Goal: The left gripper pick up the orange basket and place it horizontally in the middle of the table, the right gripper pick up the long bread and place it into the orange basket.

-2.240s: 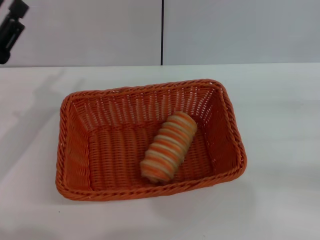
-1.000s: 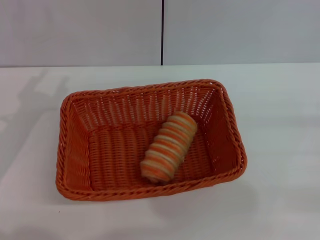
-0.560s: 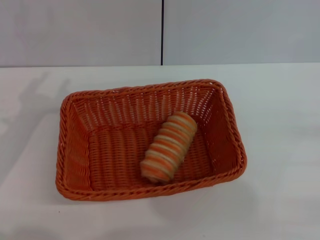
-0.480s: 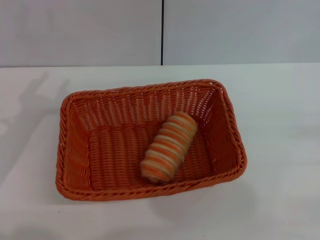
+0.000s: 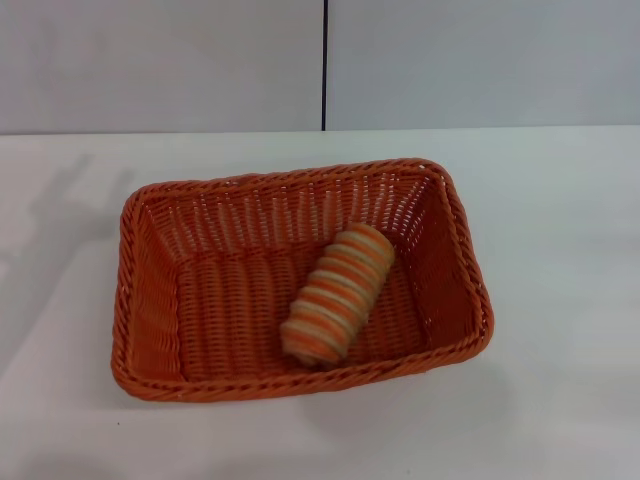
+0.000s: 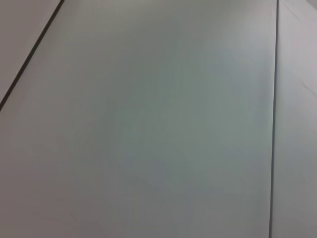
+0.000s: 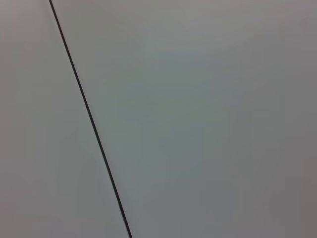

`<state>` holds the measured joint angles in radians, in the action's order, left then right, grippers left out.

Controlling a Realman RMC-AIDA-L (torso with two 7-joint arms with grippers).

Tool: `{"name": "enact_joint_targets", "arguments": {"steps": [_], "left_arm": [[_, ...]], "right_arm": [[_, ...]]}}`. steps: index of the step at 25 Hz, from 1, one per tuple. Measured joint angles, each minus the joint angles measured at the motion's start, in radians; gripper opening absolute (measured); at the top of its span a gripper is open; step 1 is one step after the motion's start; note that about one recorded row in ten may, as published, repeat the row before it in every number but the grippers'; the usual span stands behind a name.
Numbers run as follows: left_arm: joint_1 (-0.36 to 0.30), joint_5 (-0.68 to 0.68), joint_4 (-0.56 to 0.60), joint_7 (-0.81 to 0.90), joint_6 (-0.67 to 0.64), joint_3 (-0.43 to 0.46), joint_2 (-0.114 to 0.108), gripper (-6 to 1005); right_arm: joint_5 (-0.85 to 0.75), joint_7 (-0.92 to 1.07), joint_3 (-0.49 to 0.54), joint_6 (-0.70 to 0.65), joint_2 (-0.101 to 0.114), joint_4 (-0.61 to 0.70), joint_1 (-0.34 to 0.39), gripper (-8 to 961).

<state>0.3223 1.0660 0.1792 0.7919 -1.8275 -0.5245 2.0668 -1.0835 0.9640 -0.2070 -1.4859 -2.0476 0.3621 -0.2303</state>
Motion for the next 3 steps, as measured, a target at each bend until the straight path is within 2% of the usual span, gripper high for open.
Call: {"name": "enact_joint_targets", "arguments": {"steps": [3], "left_arm": [[-0.004, -0.001, -0.002, 0.000, -0.005, 0.001, 0.000, 643]], "right_arm": [[-0.001, -0.054, -0.001, 0.033, 0.002, 0.000, -0.027, 627]]}}
